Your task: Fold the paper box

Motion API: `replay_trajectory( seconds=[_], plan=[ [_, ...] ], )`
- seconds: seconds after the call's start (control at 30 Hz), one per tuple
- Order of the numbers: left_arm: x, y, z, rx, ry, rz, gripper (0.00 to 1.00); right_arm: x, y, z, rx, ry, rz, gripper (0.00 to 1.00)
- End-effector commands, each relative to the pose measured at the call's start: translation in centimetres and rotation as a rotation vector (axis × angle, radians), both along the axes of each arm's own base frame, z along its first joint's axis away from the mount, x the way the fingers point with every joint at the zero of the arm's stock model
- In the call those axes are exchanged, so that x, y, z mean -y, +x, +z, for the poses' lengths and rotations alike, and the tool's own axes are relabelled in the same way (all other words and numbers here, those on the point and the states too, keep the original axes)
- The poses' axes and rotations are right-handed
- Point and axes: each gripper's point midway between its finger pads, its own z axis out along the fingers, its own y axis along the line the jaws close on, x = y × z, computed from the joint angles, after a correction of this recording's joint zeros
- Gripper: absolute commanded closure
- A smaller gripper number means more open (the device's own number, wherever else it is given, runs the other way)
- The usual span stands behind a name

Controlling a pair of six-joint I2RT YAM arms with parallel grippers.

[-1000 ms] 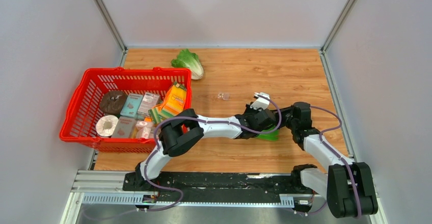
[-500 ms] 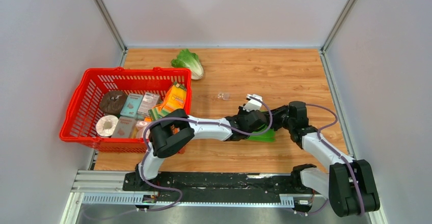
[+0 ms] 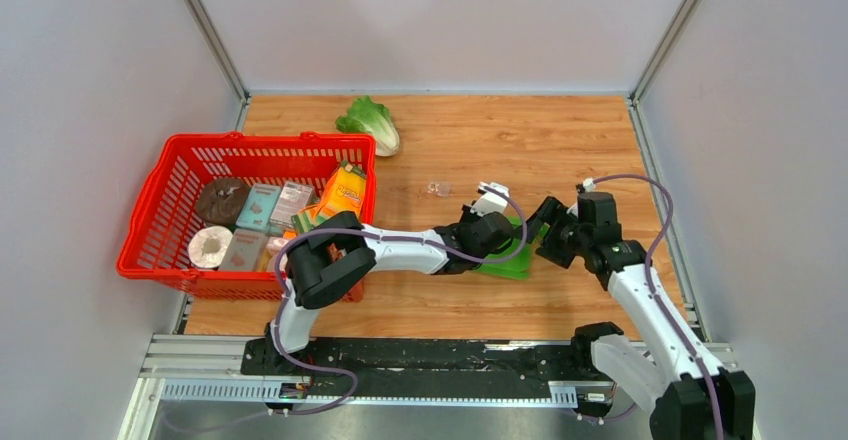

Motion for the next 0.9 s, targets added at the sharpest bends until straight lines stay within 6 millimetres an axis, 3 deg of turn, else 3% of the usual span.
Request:
replay_trajectory(
  seconds=[0.0, 0.1, 0.17, 0.2, 0.37, 0.57, 0.87],
  plan=[
    [-2.3, -0.3, 0.6, 0.015, 0.091, -0.014, 1.0, 2.3, -0.4, 2.7, 0.107, -0.19, 0.072, 0.21],
    [-3.2, -0.8, 0.6, 0.007, 0.089, -0.013, 1.0, 2.7, 1.0, 3.8, 0.13, -0.239, 0.087, 0.25],
    [-3.8, -1.2, 0.1, -0.005, 0.091, -0.008, 1.0, 2.7, 1.6, 3.4, 0.095, -0.258, 0.107, 0.3],
    [-4.0, -1.3, 0.2, -0.006, 0.087, -0.005, 1.0, 2.4, 2.2, 4.4, 0.121, -0.261, 0.138, 0.31],
    [-4.4, -1.8, -0.6, -0.036, 0.088, 0.005, 1.0, 0.0, 3.7, 4.6, 0.14, -0.171, 0.213, 0.44],
    [-4.5, -1.9, -0.6, -0.049, 0.083, 0.008, 1.0, -0.9, 4.1, 2.2, 0.095, -0.106, 0.184, 0.54],
    [-4.6, -2.1, -0.7, -0.055, 0.086, 0.004, 1.0, -1.8, 5.5, 0.9, 0.099, -0.034, 0.178, 0.56]
  ],
)
